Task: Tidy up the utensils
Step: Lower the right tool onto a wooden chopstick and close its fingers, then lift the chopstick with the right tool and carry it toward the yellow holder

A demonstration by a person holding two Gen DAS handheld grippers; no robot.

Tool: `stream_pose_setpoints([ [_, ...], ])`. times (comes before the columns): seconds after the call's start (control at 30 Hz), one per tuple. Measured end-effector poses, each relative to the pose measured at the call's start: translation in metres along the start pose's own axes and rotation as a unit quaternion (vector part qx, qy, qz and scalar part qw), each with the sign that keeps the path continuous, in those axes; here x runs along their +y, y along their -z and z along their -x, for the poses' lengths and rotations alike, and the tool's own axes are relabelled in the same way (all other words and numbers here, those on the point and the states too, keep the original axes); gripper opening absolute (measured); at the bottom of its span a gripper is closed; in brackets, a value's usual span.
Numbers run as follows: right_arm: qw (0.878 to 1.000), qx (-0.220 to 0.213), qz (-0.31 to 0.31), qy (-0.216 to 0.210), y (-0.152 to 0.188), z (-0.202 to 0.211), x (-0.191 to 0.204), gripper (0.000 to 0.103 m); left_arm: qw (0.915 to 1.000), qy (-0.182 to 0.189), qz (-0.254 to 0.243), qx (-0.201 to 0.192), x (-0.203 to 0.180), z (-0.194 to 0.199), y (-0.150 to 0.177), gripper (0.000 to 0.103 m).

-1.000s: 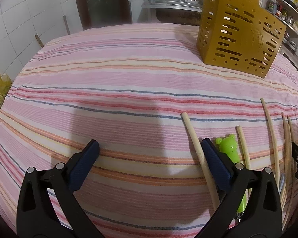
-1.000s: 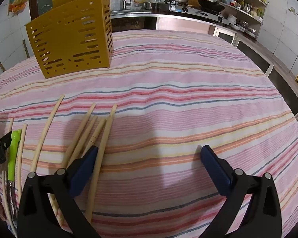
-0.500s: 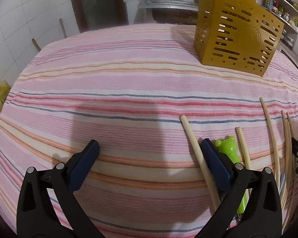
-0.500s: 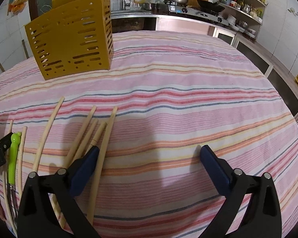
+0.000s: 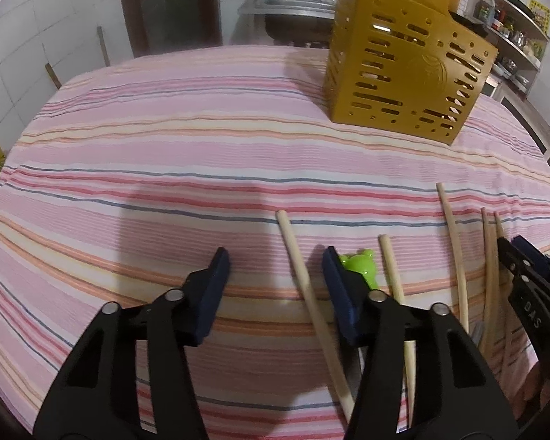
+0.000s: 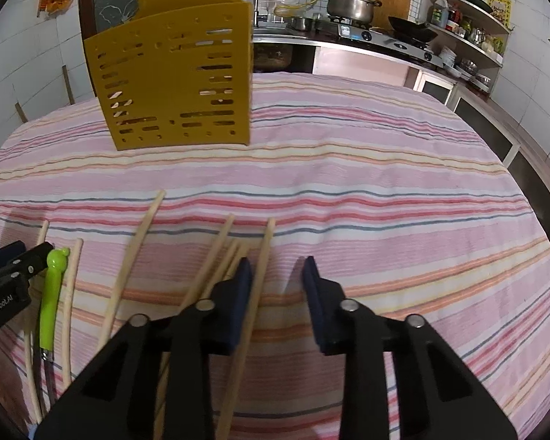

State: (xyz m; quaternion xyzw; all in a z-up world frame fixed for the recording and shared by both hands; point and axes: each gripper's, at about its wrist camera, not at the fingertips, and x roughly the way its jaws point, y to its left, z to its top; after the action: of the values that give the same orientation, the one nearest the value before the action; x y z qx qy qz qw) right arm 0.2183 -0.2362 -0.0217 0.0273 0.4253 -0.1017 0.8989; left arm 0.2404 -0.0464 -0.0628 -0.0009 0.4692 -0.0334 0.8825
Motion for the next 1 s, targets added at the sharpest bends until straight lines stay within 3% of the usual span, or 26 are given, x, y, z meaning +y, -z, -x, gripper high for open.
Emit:
stream_pose_setpoints([
  [0.1,1.000,0.006,0.000,0.003,-0.007,-0.007,0.004,0.023,0.9999,0.007,0.005,0.008,0.000,-0.004,-0.005,0.040],
  [0.33,1.000,0.015,0.000,0.004,-0.019,-0.012,0.007,0.008,0.9993,0.028,0.019,0.012,0.001,-0.007,-0.013,0.010],
  [0.6,0.999,-0.023,-0.024,-0.018,-0.017,0.013,0.001,0.007,0.9984,0.050,0.028,-0.001,0.002,0.004,-0.010,0.004],
  [0.73,0.997,-0.063,-0.034,-0.030,-0.017,0.039,-0.005,0.007,0.9973,0.055,0.020,-0.043,0.000,0.029,-0.012,0.004],
  [0.83,0.993,-0.098,-0.042,-0.045,-0.017,0.061,-0.010,0.007,0.9939,0.052,0.006,-0.097,-0.002,0.061,-0.008,0.004],
  [1.0,0.983,-0.171,-0.038,-0.053,-0.011,0.101,-0.015,0.007,0.9825,0.041,-0.014,-0.181,-0.001,0.109,0.007,0.004],
])
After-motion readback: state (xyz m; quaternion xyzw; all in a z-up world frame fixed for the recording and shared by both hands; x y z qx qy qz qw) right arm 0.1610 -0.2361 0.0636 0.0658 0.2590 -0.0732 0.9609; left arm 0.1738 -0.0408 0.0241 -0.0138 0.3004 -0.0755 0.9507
